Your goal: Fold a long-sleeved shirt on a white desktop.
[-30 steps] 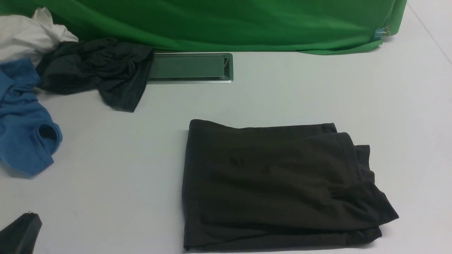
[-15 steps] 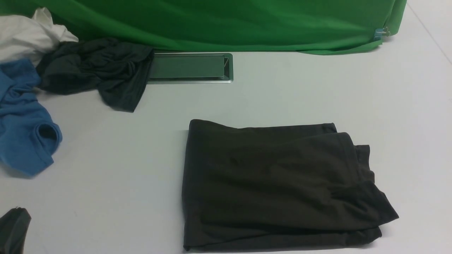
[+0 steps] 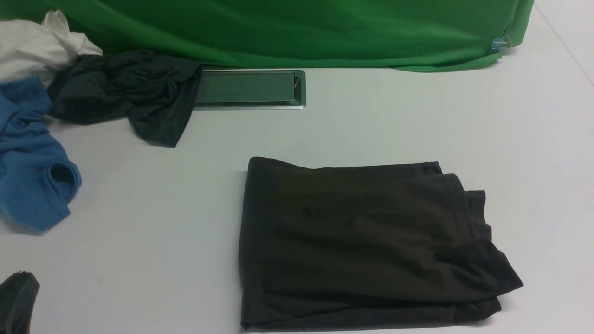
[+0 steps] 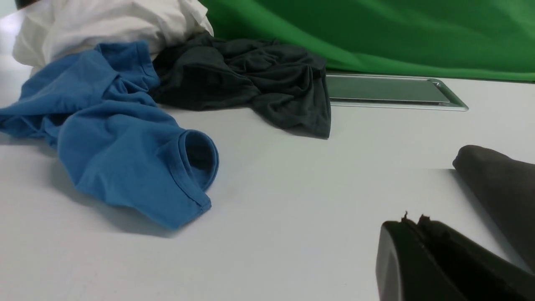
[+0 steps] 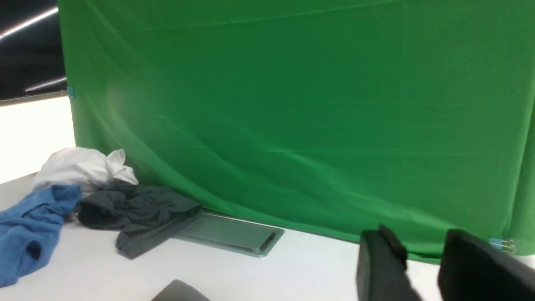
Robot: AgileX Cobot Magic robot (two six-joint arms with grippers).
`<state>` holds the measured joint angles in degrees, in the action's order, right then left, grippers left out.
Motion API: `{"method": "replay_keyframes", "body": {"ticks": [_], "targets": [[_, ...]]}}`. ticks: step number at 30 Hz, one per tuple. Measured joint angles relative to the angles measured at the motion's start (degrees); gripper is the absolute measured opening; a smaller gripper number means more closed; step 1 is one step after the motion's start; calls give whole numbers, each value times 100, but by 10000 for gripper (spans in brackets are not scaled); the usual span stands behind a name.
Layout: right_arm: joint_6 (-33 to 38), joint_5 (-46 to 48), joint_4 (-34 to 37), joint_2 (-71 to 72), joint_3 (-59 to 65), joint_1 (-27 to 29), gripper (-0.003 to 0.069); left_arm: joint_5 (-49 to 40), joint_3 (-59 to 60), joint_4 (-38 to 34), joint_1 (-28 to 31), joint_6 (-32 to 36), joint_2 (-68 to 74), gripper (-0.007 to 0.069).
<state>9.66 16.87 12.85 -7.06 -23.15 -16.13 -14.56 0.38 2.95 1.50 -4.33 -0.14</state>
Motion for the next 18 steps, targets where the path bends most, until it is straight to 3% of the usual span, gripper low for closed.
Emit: {"method": "replay_keyframes", "body": {"ticks": [9, 18], "targets": [[0, 16, 0, 0, 0, 1153, 240, 7, 0, 6, 0, 3, 0, 18], [219, -373, -683, 24, 674, 2181, 240, 7, 0, 6, 0, 17, 0, 18]]}}
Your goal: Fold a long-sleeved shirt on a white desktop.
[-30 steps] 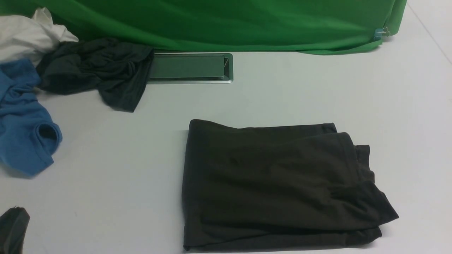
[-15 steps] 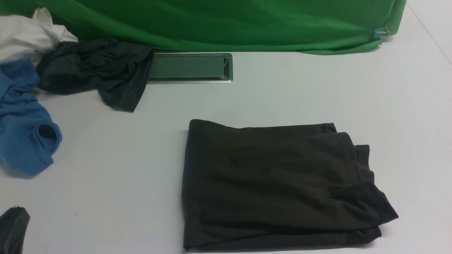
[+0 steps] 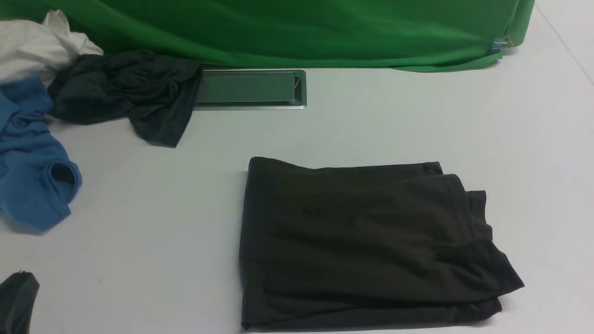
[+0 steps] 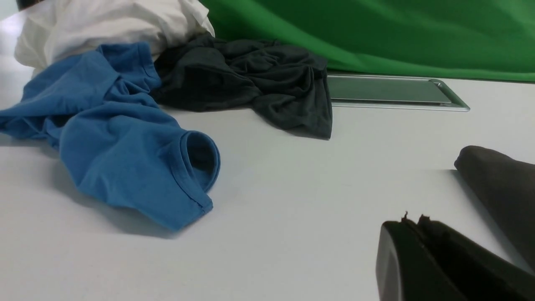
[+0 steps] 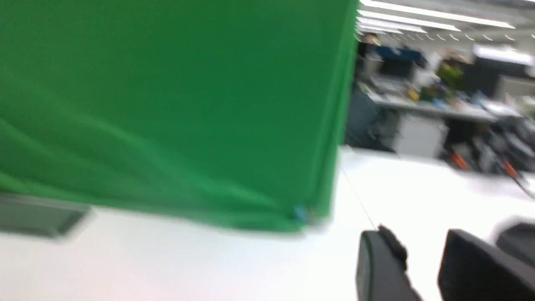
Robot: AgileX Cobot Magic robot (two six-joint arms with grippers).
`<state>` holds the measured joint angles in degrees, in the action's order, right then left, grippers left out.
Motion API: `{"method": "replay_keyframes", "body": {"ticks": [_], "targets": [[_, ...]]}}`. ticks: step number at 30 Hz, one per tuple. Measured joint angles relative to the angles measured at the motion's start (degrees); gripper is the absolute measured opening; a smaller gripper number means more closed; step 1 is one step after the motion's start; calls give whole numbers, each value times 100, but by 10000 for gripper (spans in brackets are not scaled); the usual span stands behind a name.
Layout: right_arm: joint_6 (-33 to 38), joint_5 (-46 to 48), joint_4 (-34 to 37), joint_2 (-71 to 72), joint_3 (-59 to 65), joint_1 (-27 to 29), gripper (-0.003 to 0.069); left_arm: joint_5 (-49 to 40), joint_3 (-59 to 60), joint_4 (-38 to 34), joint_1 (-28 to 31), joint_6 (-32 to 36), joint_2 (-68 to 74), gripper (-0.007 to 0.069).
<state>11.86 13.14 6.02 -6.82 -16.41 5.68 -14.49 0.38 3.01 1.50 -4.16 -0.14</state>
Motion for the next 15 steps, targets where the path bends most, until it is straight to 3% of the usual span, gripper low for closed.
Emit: {"method": "replay_keyframes", "body": {"ticks": [4, 8, 15], "targets": [[-67, 12, -38, 392, 1033, 389, 240, 0, 0, 0, 0, 11, 0, 18], [-71, 72, -40, 656, 1600, 404, 240, 12, 0, -6, 0, 25, 0, 18], [-74, 139, -40, 667, 1676, 404, 240, 10, 0, -6, 0, 25, 0, 18]]}}
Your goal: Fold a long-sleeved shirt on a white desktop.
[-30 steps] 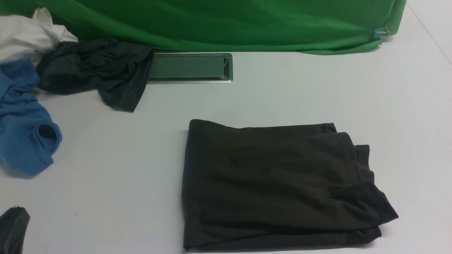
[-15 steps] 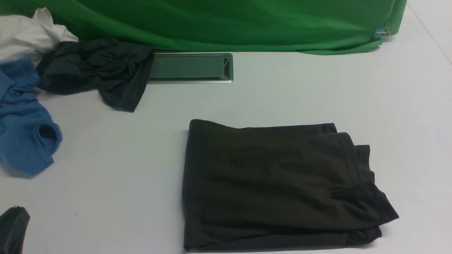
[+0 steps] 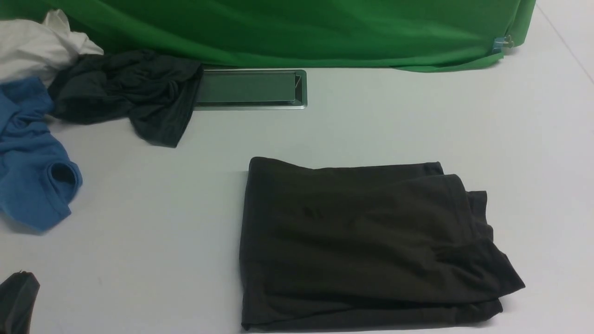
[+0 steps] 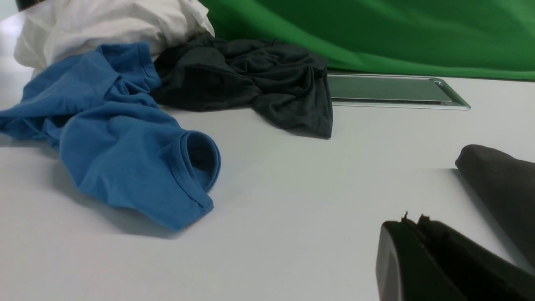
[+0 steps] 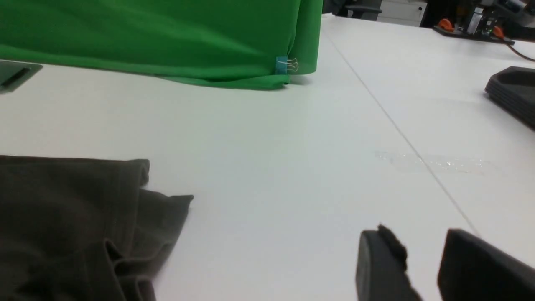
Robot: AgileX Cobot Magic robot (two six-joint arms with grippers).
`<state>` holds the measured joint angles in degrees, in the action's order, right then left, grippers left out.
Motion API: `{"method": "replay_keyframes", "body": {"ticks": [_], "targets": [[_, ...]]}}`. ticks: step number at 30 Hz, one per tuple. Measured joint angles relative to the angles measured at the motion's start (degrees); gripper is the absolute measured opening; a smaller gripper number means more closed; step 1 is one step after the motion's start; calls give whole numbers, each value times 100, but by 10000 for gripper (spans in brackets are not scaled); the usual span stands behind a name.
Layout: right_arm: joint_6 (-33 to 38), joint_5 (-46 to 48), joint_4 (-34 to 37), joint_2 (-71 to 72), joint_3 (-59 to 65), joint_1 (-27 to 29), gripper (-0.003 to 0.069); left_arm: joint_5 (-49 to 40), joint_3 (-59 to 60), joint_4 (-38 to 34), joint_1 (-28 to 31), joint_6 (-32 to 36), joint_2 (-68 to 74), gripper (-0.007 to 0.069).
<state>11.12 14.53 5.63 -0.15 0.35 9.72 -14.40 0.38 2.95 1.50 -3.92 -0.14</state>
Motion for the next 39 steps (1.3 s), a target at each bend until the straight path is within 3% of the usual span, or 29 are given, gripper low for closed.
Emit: {"method": "replay_keyframes", "body": {"ticks": [39], "targets": [[-84, -30, 0, 13, 0, 0, 240, 0, 0, 11, 0, 18, 0, 20]]}}
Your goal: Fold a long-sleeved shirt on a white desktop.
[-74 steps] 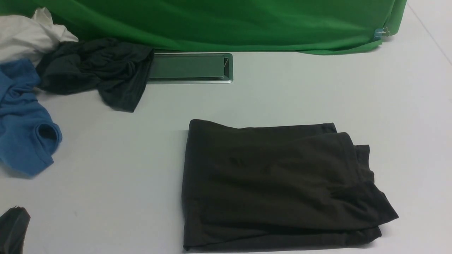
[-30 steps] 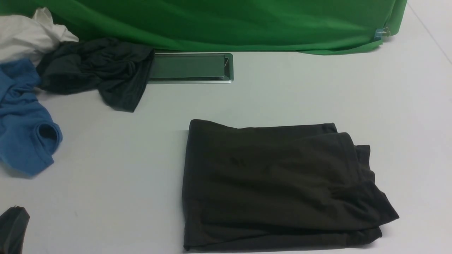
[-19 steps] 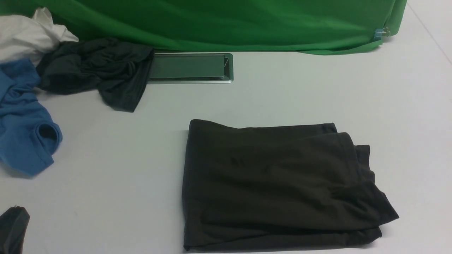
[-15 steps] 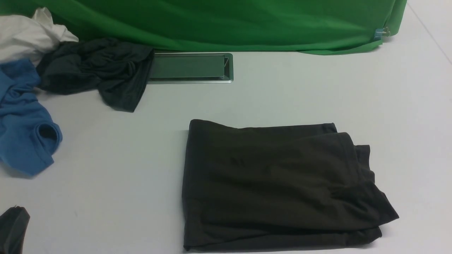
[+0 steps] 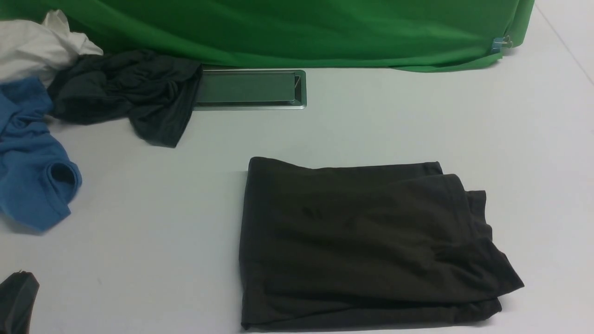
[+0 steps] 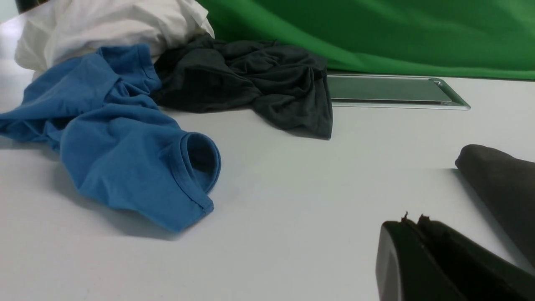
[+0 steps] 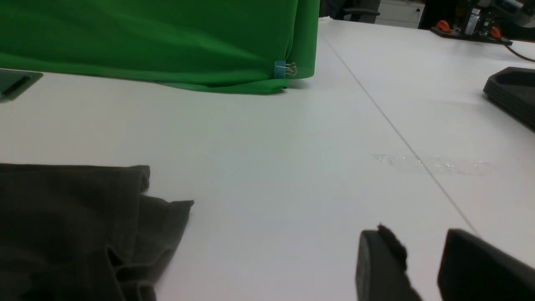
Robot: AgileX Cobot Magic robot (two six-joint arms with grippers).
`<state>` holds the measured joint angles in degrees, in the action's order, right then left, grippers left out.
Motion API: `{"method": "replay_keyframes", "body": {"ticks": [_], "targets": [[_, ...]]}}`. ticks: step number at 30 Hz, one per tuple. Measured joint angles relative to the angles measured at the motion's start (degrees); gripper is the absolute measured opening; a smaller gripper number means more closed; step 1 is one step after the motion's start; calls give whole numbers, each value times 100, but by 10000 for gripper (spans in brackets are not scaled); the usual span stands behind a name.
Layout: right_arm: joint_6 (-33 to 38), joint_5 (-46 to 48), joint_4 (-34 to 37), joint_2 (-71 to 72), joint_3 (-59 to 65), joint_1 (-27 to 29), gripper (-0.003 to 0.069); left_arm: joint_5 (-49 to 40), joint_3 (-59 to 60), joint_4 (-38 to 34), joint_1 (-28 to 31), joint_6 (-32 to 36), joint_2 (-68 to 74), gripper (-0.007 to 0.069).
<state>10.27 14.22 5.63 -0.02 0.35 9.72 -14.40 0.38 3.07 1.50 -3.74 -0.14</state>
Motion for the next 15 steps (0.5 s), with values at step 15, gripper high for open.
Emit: {"method": "replay_keyframes", "body": {"ticks": [15], "targets": [[-39, 0, 0, 0, 0, 0, 241, 0, 0, 0, 18, 0, 0, 20]]}}
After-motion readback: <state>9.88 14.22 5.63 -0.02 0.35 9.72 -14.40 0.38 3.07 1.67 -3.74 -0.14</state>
